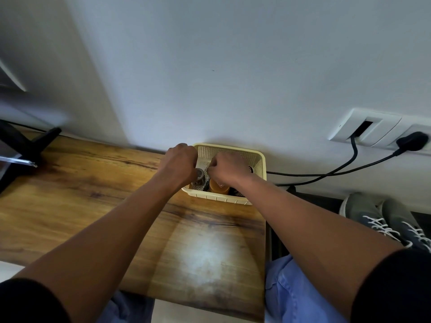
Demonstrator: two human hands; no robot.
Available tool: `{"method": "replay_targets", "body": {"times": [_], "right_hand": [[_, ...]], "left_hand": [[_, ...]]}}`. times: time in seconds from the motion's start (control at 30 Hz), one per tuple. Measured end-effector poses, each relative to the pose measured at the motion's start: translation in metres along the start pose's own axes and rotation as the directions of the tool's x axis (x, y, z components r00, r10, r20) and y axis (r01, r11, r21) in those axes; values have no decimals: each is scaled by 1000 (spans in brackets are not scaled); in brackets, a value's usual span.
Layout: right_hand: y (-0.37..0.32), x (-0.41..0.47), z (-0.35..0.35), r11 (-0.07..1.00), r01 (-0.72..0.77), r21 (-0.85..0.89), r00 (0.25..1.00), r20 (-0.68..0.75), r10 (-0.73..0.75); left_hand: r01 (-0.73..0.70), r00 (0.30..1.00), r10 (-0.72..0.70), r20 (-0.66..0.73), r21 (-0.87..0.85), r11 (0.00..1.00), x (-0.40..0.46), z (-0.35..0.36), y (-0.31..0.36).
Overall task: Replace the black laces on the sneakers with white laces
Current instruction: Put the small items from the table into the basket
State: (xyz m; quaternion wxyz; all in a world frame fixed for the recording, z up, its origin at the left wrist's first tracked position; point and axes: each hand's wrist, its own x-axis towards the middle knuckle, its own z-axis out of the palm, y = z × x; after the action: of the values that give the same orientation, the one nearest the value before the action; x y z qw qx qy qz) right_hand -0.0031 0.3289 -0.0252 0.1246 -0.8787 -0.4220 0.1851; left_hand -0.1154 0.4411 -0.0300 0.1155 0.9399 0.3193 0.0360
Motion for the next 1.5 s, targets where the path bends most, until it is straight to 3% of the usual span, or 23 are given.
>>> {"method": "replay_targets", "body": {"times": [0.23, 0.5, 0.9, 1.1, 1.5], "right_hand": [[1, 0, 3, 999, -20, 30, 1000, 18, 19], [14, 8, 7, 969, -242, 51, 967, -71, 245], [-11, 20, 13, 926, -360, 109, 931, -15, 364], [-8, 15, 7, 912, -350, 215, 934, 3, 358], [-12, 17, -1, 919, -304, 251, 946, -29, 321]], "left_hand": [[-16, 1000, 16, -1, 14, 1000, -1, 2, -1], [-3, 1000, 3, 20, 17, 1000, -4, 1, 7], [9, 1000, -9, 25, -10, 1000, -3, -3, 1], [11, 1000, -10, 23, -23, 1000, -4, -5, 2], [3, 1000, -2, 23, -34, 999, -5, -9, 5]]}}
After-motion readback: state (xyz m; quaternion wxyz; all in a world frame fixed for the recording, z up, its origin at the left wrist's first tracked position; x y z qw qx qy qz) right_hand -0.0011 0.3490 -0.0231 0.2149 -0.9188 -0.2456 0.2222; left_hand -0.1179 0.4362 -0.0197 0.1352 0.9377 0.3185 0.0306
